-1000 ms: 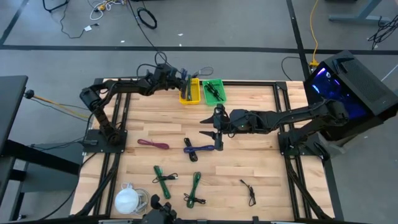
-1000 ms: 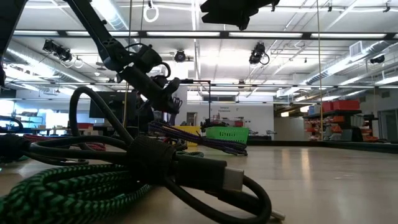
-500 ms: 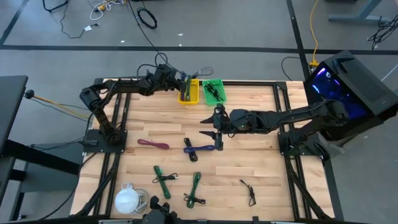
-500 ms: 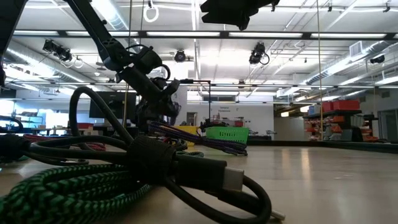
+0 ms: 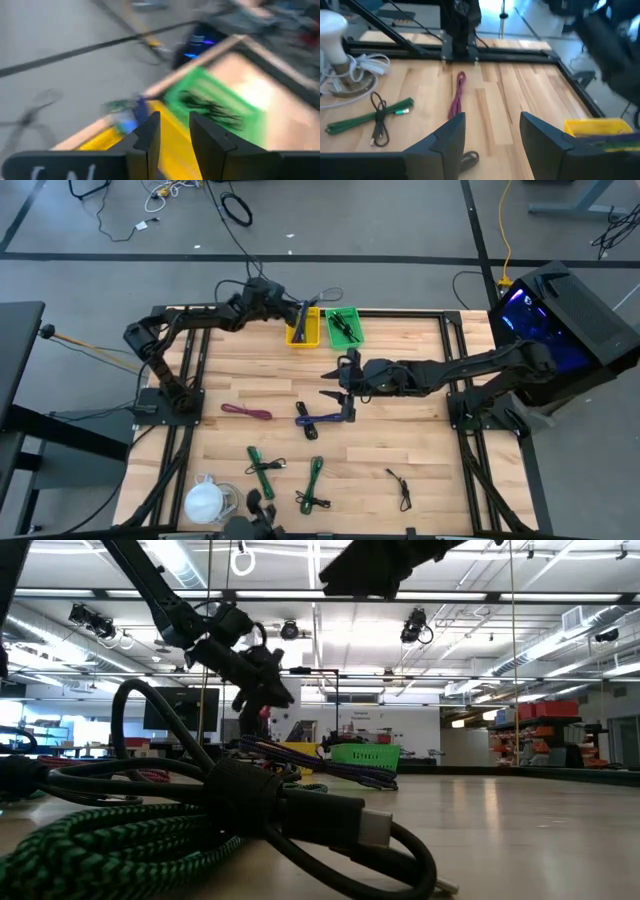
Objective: Pick & Place USB Port
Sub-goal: Put the pink charger cable into the yellow bin
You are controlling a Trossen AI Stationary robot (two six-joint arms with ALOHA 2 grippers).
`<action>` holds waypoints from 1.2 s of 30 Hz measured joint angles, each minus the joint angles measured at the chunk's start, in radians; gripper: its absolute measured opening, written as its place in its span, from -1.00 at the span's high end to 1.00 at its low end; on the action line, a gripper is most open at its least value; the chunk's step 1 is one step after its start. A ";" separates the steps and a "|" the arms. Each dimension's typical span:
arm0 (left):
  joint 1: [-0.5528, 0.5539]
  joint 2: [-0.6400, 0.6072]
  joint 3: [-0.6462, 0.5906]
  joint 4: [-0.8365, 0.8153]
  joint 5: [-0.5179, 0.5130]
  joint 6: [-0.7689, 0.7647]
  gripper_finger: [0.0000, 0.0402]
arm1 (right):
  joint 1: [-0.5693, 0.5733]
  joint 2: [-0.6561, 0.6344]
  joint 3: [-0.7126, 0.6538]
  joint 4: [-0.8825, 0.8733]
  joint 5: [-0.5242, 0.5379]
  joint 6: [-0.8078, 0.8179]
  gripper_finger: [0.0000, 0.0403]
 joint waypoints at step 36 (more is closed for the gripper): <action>-0.923 -0.231 -0.003 -1.386 -0.360 0.265 0.49 | -0.035 0.005 -0.001 -0.010 0.054 0.019 0.06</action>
